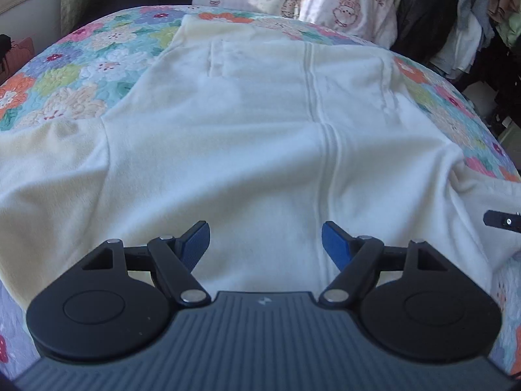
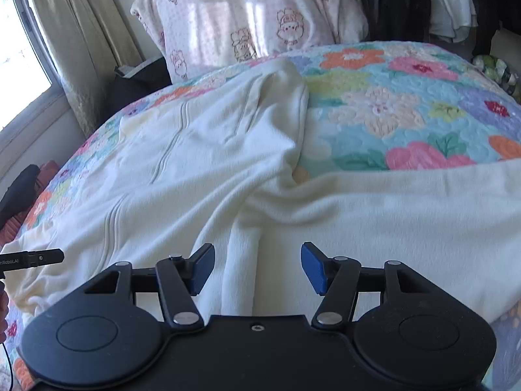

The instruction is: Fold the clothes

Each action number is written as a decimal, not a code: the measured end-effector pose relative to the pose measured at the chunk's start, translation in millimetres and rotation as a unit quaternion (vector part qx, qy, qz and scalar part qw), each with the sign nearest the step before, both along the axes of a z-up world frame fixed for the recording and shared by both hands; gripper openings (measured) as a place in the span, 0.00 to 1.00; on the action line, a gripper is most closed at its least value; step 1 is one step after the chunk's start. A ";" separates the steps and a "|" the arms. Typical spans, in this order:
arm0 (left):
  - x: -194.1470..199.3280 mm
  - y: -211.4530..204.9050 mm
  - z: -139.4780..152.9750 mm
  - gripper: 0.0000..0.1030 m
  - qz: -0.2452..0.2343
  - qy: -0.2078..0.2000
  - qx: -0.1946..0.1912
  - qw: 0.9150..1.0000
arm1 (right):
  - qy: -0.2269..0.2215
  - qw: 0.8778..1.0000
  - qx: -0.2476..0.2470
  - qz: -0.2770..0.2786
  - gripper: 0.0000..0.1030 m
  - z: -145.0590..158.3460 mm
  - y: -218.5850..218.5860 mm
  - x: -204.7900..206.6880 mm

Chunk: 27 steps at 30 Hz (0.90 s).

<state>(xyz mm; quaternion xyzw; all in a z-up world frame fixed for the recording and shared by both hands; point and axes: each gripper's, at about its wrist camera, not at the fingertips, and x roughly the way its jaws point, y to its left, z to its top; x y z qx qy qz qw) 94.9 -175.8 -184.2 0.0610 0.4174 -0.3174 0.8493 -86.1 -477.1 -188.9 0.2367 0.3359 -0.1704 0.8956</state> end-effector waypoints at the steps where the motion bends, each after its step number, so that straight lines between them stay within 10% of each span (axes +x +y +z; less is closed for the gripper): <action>1: -16.1 -3.2 -5.0 0.73 -0.009 -0.003 0.007 1.000 | 0.007 1.000 0.001 0.005 0.62 -4.3 5.1 -4.5; 6: -67.5 -5.7 -23.8 0.74 -0.025 -0.012 0.027 0.999 | 0.006 0.999 0.039 -0.002 0.62 -8.9 8.8 -36.4; 14: -100.6 11.5 4.8 0.75 -0.052 0.022 -0.100 0.993 | 0.015 0.994 0.084 0.072 0.63 -28.1 35.6 -76.4; 25: -137.8 -81.8 -25.4 0.76 -0.148 -0.080 0.085 0.982 | -0.063 0.978 0.200 0.018 0.66 -69.8 11.6 -103.9; 27: -128.2 -87.3 -28.1 0.56 -0.127 -0.071 0.088 0.985 | -0.082 0.977 0.197 -0.006 0.66 -70.0 1.7 -107.2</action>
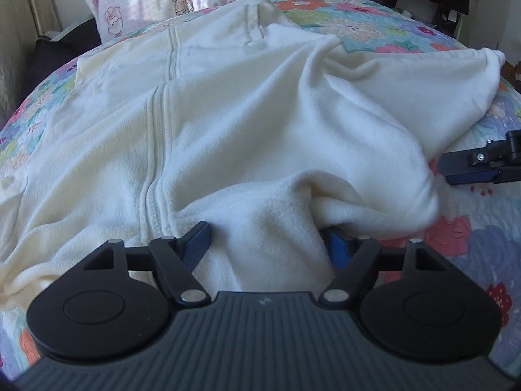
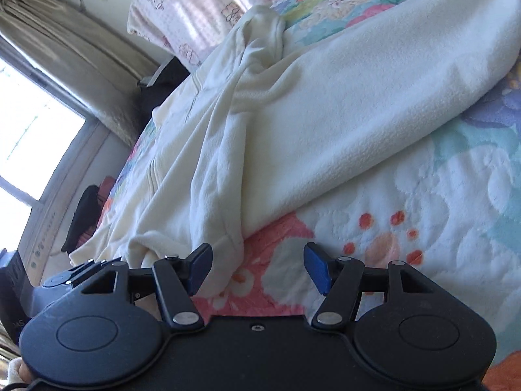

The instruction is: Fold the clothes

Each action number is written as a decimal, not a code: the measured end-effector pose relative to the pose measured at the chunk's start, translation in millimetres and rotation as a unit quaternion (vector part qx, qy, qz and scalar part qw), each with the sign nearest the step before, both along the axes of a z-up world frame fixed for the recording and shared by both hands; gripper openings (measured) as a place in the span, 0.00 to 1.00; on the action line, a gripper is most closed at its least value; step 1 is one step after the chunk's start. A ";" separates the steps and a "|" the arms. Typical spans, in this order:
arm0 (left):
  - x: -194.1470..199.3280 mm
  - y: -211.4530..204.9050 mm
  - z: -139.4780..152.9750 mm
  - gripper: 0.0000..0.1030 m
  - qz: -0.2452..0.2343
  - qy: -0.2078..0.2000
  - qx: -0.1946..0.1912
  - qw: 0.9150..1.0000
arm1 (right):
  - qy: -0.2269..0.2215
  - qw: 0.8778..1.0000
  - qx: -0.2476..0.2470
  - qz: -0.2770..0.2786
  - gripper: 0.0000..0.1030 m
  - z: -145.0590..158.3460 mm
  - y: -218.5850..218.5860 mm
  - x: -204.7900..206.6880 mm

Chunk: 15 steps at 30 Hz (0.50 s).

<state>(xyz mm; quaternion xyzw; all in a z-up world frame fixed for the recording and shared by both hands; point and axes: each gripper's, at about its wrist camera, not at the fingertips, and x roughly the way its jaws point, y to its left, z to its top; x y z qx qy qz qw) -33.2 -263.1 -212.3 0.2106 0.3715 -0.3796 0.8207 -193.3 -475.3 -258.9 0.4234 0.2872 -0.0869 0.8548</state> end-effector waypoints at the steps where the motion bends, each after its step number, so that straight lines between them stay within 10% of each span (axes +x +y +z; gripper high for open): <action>1: 6.3 0.6 0.1 0.39 0.015 0.014 -0.007 1.000 | -0.005 1.000 -0.003 -0.011 0.66 0.0 -4.2 -1.6; 4: 14.5 11.3 4.4 0.18 0.039 0.040 -0.035 0.998 | -0.014 0.999 -0.008 -0.043 0.66 -3.0 -15.6 -7.0; 15: -1.6 36.8 20.5 0.17 0.062 0.031 -0.083 0.994 | -0.038 0.986 0.006 -0.160 0.65 -15.4 -72.3 -6.0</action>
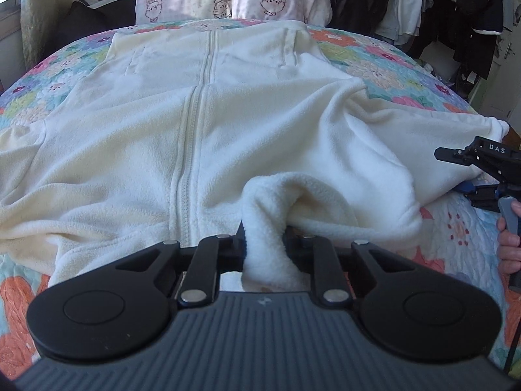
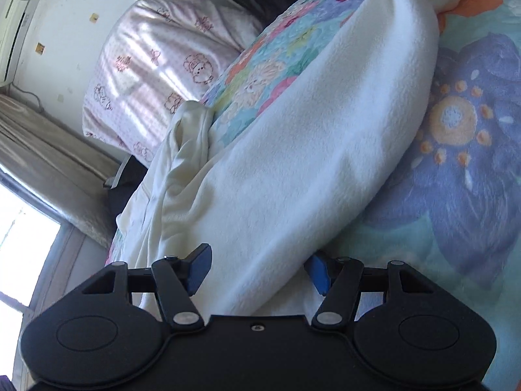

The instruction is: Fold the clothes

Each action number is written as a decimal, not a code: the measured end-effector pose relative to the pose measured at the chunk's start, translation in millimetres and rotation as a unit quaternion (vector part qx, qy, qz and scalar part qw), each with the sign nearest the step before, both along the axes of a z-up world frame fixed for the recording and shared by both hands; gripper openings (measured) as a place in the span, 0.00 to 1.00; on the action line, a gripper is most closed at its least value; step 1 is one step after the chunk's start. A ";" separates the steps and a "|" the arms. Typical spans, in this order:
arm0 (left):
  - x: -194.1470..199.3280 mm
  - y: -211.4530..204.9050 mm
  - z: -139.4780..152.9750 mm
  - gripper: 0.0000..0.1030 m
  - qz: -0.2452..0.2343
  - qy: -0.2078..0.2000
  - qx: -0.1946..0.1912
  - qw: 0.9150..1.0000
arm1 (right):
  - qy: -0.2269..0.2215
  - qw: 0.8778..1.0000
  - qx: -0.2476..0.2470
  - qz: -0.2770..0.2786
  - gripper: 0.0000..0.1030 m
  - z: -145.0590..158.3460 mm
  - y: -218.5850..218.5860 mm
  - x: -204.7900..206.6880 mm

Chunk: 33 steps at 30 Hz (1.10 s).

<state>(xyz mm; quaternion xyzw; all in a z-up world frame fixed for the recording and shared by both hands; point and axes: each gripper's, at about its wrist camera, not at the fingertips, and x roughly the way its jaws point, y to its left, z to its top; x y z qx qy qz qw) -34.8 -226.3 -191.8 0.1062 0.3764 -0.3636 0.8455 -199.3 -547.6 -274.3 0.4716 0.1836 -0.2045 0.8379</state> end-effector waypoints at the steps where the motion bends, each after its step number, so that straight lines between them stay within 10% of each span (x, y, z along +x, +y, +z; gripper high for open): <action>1: 1.0 0.9 0.5 0.17 0.001 0.003 -0.004 1.000 | 0.013 1.000 -0.013 0.004 0.63 2.7 -4.8 7.1; 2: -0.1 1.8 3.9 0.16 -0.003 -0.002 -0.008 1.000 | 0.027 0.999 -0.029 0.007 0.49 6.0 -9.1 13.9; 3: -1.3 2.6 7.2 0.15 -0.007 -0.006 -0.012 1.000 | 0.060 0.996 -0.073 0.004 0.08 15.0 -8.5 18.6; 8: -4.4 24.8 33.2 0.15 -0.027 0.021 -0.056 0.998 | 0.113 0.950 -0.288 -0.040 0.07 86.0 17.0 -7.5; 10: -5.4 28.9 24.4 0.15 -0.030 0.037 -0.038 0.998 | 0.116 0.940 -0.315 -0.064 0.06 101.3 19.6 -33.6; 15: -14.0 22.5 -0.2 0.15 -0.039 0.048 0.001 0.998 | 0.162 0.965 -0.198 -0.059 0.05 42.5 -10.2 -56.2; 21: -12.8 32.9 14.6 0.16 -0.050 0.048 -0.021 0.997 | 0.203 0.909 -0.353 -0.091 0.05 85.0 9.5 -52.4; 29: -20.6 22.8 -10.9 0.23 -0.090 0.078 0.044 0.992 | 0.216 0.940 -0.252 -0.083 0.05 45.1 -15.7 -75.4; 33: -20.1 36.2 24.6 0.27 -0.089 0.076 -0.033 0.993 | 0.223 0.936 -0.253 -0.100 0.07 49.4 -16.8 -85.8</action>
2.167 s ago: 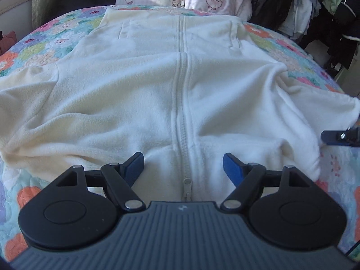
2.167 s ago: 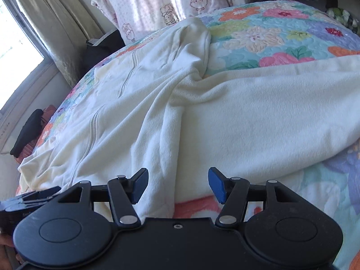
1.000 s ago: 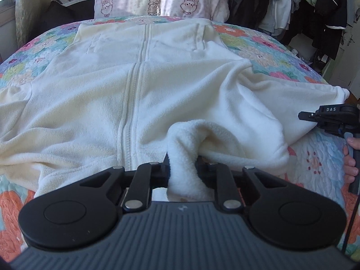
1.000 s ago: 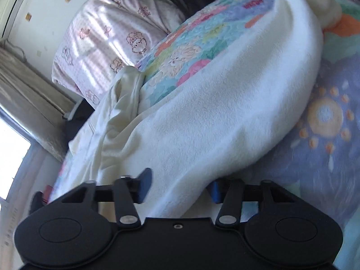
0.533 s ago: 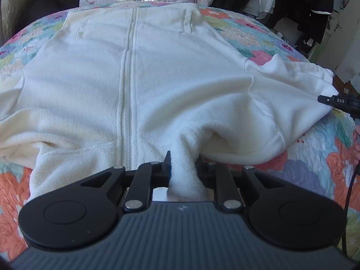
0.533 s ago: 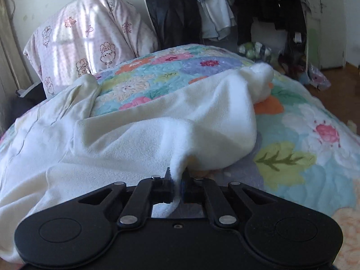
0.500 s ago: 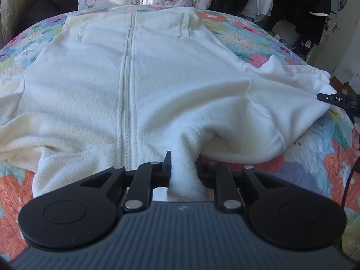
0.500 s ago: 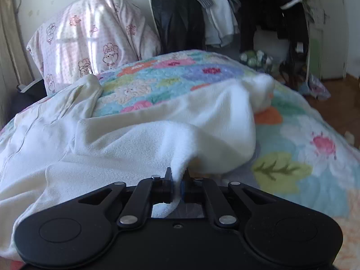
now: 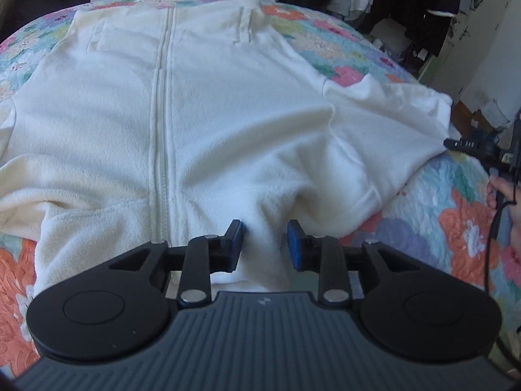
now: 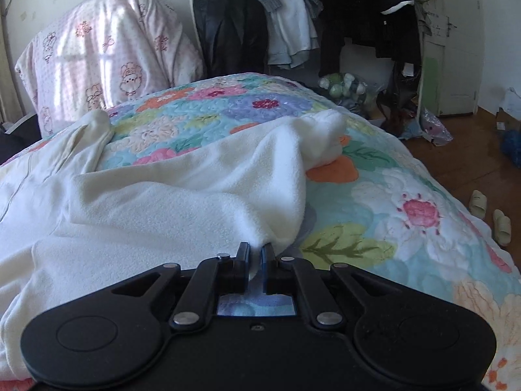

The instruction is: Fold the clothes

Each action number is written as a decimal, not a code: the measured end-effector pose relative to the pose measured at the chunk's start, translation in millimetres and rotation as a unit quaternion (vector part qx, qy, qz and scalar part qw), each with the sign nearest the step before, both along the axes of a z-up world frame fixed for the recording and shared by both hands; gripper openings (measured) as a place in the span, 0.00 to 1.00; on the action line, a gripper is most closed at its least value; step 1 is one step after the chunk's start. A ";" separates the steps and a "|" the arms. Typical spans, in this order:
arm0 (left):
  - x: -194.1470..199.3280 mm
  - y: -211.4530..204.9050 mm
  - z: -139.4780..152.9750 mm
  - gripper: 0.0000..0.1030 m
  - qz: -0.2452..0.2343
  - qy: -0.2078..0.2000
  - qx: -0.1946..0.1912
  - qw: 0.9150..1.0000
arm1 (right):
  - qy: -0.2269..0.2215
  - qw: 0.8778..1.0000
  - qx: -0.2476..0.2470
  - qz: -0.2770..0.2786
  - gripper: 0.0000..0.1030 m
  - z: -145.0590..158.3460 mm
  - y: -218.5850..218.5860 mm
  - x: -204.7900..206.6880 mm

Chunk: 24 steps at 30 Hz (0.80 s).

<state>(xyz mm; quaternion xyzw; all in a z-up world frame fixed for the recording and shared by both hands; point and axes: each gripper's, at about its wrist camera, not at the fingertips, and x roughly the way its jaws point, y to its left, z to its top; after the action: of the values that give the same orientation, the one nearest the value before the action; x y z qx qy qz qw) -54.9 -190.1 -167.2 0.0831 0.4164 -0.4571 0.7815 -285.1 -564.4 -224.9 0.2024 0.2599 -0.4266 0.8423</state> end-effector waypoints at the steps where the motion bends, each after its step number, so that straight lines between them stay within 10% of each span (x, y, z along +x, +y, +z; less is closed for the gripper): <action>1: 1.5 3.1 9.4 0.29 0.002 0.001 -0.026 1.000 | 0.015 1.000 -0.009 -0.013 0.07 0.8 -0.3 -0.5; 7: 12.9 -27.5 19.4 0.49 0.002 0.018 -0.065 0.998 | -0.024 0.999 0.032 -0.025 0.23 6.8 -17.3 -24.0; 10: 23.6 -59.8 -10.0 0.52 -0.001 0.042 -0.020 0.999 | -0.107 0.991 0.083 -0.005 0.64 8.5 -28.8 -35.6; 14: 26.1 -86.2 -50.8 0.50 0.020 0.079 0.061 0.995 | -0.177 0.976 0.124 -0.006 0.67 5.0 -46.9 -33.5; 20: 26.8 -81.1 -50.0 0.50 0.037 0.089 0.053 0.994 | -0.188 0.973 0.128 -0.038 0.81 -5.3 -95.0 2.7; 22: 30.4 -78.5 -47.6 0.50 0.041 0.096 0.040 0.994 | -0.182 0.971 0.152 -0.029 0.81 -12.9 -114.4 21.6; 23: 32.2 -76.5 -45.0 0.50 0.043 0.096 0.029 0.994 | -0.174 0.971 0.161 0.006 0.71 -12.7 -118.1 31.1; 24: 33.0 -74.0 -41.4 0.50 0.043 0.093 0.016 0.995 | -0.166 0.971 0.169 0.040 0.40 -12.6 -121.9 40.6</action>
<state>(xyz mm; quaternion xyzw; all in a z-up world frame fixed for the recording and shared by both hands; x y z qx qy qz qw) -21.9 -264.1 -208.5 0.0350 0.4976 -0.4216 0.7572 -244.5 -686.3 -237.5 0.3993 0.1928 -0.3025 0.8437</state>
